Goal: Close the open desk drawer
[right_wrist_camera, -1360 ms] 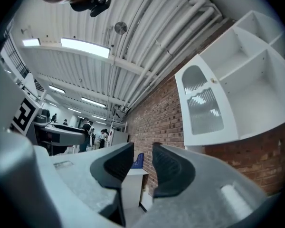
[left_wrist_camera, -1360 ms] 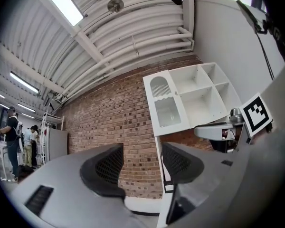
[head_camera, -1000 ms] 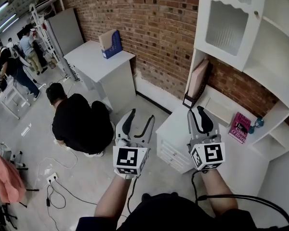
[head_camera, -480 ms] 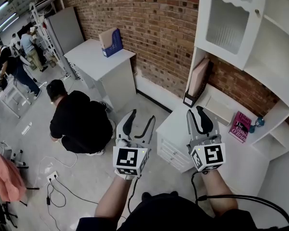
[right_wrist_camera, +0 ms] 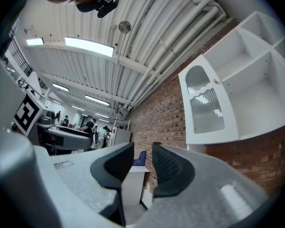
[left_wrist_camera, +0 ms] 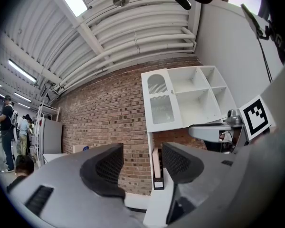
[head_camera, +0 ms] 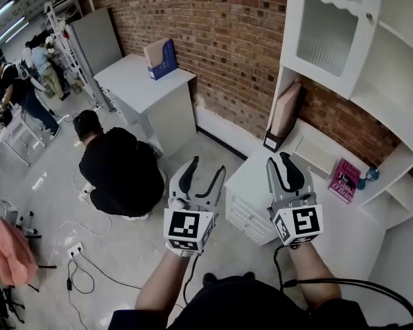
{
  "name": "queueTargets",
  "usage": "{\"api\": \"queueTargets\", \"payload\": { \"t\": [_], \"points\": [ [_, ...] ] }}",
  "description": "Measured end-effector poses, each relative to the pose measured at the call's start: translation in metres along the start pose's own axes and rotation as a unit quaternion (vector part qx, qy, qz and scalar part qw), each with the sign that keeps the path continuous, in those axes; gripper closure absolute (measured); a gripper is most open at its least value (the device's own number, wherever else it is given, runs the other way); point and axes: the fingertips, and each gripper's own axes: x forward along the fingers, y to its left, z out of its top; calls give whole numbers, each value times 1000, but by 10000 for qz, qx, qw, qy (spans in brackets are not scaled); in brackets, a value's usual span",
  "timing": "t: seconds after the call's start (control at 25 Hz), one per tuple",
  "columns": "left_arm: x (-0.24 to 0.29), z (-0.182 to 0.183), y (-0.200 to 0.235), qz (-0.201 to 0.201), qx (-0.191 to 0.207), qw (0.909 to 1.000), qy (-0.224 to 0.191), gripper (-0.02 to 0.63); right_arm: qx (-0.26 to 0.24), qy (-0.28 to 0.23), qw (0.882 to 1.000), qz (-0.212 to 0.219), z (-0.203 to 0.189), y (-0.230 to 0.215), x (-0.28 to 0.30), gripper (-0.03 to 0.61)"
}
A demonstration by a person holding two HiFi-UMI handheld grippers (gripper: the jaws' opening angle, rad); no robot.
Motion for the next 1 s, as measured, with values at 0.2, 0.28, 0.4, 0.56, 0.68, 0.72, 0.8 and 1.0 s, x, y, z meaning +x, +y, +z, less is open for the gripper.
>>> {"api": "queueTargets", "payload": {
  "t": [0.2, 0.28, 0.4, 0.56, 0.68, 0.72, 0.8, 1.0],
  "points": [
    [-3, 1, -1, -14, -4, 10000, 9, 360, -51, 56, 10000, 42, 0, 5, -2, 459],
    [-5, 0, -1, -23, -11, 10000, 20, 360, -61, 67, 9999, 67, -1, 8, -2, 459],
    [-6, -1, 0, -18, 26, 10000, 24, 359, -53, 65, 9999, 101, -2, 12, -4, 460],
    [-7, -3, 3, -8, 45, 10000, 25, 360, -36, 64, 9999, 110, -2, 14, -3, 460],
    [-7, -4, 4, -20, -14, 10000, 44, 360, -29, 73, 9999, 102, -3, 14, -2, 460],
    [-8, -4, 4, -18, -30, 10000, 50, 360, -25, 72, 9999, 98, -3, 15, -2, 460],
    [-10, -6, 8, 15, -6, 10000, 45, 360, -27, 66, 9999, 90, -3, 17, -2, 460],
    [-14, -8, 15, 24, -35, 10000, 27, 360, -43, 62, 9999, 68, -3, 23, 0, 462]
  ]
}}
